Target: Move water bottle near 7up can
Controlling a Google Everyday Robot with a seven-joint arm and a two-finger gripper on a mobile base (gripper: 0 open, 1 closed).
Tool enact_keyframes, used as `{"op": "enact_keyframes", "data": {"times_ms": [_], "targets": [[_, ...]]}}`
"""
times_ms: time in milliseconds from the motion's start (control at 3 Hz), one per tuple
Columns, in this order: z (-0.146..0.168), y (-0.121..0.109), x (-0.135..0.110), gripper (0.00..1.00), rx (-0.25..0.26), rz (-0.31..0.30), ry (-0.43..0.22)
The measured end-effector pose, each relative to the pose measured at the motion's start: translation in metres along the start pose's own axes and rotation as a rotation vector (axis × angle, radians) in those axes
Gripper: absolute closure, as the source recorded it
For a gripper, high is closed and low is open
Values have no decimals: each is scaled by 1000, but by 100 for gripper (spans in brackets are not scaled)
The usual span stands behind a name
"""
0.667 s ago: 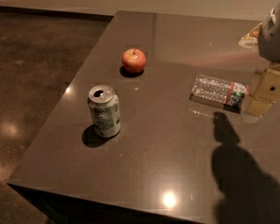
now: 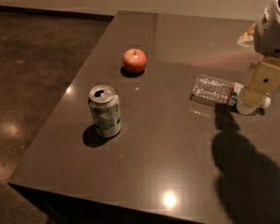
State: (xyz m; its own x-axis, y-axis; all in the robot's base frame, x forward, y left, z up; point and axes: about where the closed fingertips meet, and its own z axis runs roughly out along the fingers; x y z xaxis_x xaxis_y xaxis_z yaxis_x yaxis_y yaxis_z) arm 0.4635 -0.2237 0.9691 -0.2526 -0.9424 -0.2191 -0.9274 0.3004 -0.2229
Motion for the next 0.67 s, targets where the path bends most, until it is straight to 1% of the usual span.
{"op": "enact_keyframes", "data": {"times_ms": [333,667], "targets": [[30,-29,1,0,-28,59,-8],[73,-61,12,0,-40,100,18]]}}
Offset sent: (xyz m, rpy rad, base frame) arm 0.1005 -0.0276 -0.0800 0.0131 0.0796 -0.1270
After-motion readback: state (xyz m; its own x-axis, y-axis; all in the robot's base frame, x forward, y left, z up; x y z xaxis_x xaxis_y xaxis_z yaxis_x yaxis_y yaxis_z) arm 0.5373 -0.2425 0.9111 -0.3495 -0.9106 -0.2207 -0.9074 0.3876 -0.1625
